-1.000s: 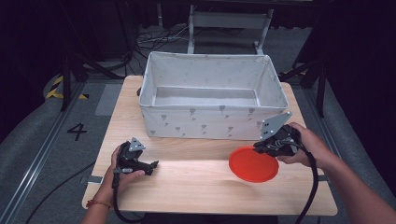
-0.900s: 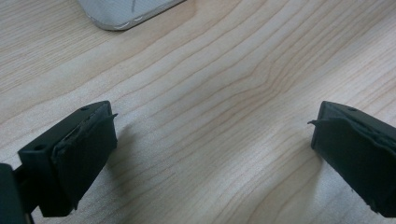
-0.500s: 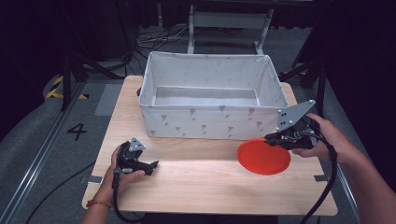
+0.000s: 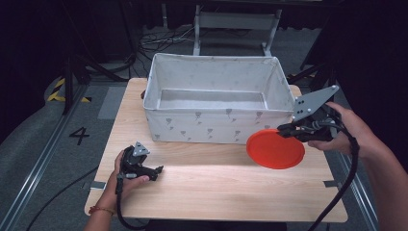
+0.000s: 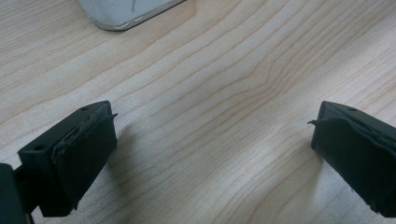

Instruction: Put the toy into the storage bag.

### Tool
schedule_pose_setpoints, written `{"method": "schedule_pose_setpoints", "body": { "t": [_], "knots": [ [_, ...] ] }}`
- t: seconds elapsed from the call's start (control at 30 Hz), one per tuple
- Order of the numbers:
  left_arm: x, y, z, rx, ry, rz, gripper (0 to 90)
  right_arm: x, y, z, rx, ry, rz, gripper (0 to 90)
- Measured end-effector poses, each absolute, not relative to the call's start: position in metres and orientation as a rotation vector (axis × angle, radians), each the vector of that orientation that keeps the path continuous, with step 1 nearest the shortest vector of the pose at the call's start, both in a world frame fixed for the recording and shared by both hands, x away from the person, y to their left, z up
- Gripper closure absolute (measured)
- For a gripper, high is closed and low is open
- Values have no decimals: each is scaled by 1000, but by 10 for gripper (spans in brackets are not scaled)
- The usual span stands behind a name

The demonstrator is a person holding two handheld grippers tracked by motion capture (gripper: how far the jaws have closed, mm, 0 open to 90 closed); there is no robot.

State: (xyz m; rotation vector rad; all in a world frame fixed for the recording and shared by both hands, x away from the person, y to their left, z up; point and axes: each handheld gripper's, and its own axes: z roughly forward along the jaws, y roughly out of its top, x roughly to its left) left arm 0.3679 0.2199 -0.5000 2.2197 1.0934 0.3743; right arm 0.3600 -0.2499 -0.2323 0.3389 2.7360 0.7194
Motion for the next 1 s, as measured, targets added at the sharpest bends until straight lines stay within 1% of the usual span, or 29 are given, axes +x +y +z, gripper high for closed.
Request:
{"method": "schedule_pose_setpoints", "body": {
  "t": [0.57, 1.0],
  "knots": [
    [368, 220, -500, 2220, 1093, 374, 5, 375, -252, -185, 353, 2670, 740, 828],
    [368, 220, -500, 2222, 1092, 374, 5, 407, -248, -154, 428, 2575, 791, 828]
  ]
}}
